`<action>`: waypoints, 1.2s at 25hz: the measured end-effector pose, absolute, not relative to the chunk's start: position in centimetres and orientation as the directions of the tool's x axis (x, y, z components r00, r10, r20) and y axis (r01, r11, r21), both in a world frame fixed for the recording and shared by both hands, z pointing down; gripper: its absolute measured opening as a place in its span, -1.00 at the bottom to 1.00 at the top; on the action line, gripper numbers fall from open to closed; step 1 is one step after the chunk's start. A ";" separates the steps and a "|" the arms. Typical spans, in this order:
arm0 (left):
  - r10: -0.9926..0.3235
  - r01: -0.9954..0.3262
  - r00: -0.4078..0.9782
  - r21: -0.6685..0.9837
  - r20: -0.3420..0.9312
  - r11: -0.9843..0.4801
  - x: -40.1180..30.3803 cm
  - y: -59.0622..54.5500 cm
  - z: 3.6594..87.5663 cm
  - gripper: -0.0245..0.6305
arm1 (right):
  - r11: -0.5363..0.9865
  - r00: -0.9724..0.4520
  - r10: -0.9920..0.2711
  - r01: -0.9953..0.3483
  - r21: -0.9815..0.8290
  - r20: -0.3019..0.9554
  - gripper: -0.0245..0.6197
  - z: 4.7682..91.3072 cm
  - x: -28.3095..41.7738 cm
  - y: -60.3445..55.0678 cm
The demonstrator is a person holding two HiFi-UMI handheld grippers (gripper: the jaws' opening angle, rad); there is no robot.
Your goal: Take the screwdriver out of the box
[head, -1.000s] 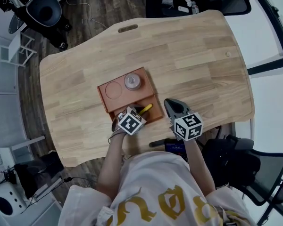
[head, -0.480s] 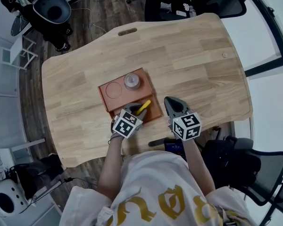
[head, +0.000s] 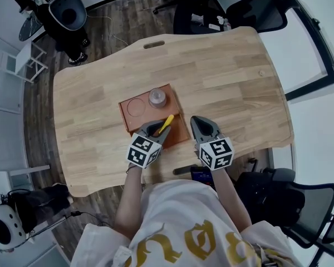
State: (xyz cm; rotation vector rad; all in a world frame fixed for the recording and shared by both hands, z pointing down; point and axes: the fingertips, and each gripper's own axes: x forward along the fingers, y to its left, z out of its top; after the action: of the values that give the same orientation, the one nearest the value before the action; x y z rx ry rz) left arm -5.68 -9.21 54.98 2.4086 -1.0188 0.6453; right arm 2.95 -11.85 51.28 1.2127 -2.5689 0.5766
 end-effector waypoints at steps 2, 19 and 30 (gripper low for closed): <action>-0.569 -0.759 0.618 0.224 0.542 -0.611 -6.2 -9.1 54.2 -0.69 | 0.586 -0.632 -0.679 -0.773 -0.241 0.374 -0.89 50.8 2.7 -11.6; -0.808 -0.841 0.540 0.202 0.237 -0.503 -9.8 -7.4 43.9 -0.69 | 0.612 -0.624 -0.749 -0.780 -0.131 0.223 -0.89 43.0 1.7 -9.5; -0.845 -0.825 0.529 0.281 0.076 -0.491 -11.6 -6.5 40.6 -0.69 | 0.557 -0.561 -0.818 -0.828 -0.065 0.129 -0.89 40.1 2.3 -9.7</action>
State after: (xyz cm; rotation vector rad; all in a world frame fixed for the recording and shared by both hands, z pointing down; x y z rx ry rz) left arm -11.60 -6.52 40.63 2.4884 -1.3962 -0.1037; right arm 2.30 -9.72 40.10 1.4283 -2.6978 0.1810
